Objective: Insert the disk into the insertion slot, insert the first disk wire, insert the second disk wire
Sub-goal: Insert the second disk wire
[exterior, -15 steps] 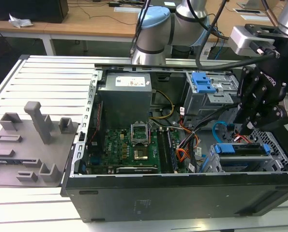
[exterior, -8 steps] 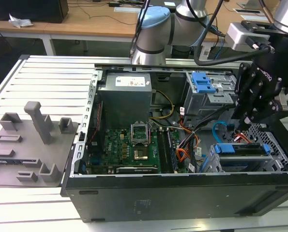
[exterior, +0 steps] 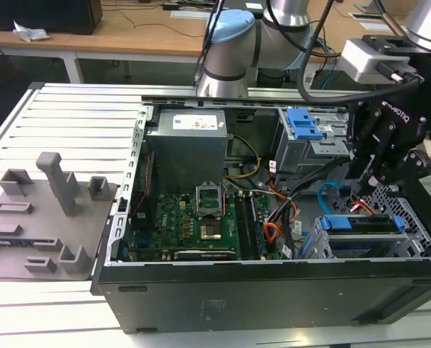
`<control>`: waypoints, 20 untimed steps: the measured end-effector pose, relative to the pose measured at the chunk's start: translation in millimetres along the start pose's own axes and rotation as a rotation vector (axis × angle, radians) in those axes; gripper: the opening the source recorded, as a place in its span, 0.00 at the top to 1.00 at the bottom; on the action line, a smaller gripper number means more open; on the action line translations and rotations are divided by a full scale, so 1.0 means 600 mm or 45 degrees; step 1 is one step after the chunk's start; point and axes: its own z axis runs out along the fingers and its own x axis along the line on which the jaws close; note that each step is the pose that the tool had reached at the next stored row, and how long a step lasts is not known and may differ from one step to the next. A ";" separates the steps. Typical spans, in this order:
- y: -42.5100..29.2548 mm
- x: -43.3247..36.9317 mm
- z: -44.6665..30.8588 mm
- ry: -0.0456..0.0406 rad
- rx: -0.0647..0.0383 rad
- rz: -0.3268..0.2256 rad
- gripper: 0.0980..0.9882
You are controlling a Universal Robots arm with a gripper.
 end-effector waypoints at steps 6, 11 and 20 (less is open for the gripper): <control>0.013 -0.008 0.021 0.011 0.001 -0.042 0.70; 0.014 -0.008 0.026 0.018 0.000 -0.048 0.70; 0.014 -0.008 0.026 0.018 0.000 -0.047 0.93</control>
